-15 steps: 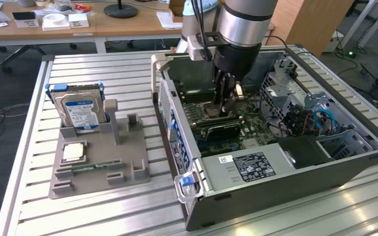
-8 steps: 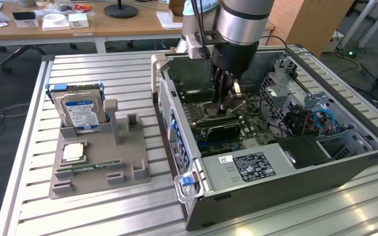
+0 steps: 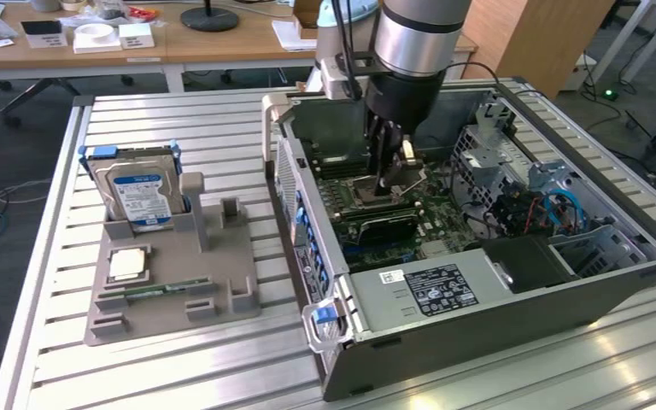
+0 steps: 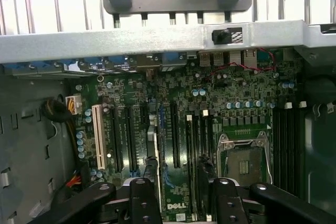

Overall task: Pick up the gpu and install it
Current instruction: 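Insert the gpu into the slot, then press down on the gpu until it lock into place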

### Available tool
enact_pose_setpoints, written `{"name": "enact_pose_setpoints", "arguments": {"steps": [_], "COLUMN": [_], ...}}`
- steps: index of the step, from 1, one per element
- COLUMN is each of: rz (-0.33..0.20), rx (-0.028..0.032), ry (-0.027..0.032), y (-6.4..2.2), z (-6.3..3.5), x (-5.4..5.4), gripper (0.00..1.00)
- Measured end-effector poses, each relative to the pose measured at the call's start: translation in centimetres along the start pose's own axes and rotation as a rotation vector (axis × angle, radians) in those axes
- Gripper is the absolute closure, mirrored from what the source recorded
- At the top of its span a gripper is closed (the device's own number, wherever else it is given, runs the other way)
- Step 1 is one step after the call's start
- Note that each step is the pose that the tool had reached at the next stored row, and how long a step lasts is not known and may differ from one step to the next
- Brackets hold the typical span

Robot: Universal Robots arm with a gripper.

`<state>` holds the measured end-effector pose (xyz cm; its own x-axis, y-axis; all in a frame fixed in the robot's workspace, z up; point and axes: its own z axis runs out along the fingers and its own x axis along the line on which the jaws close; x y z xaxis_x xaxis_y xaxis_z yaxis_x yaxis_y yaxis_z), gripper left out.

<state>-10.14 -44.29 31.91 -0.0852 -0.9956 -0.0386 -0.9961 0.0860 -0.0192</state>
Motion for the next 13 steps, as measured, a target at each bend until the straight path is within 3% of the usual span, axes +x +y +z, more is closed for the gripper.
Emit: {"name": "enact_pose_setpoints", "arguments": {"steps": [13], "rz": [0.000], "rx": [-0.0001], "ry": [-0.0001], "y": [0.01], "z": [0.00], "x": [-0.02], "gripper": [0.55]}}
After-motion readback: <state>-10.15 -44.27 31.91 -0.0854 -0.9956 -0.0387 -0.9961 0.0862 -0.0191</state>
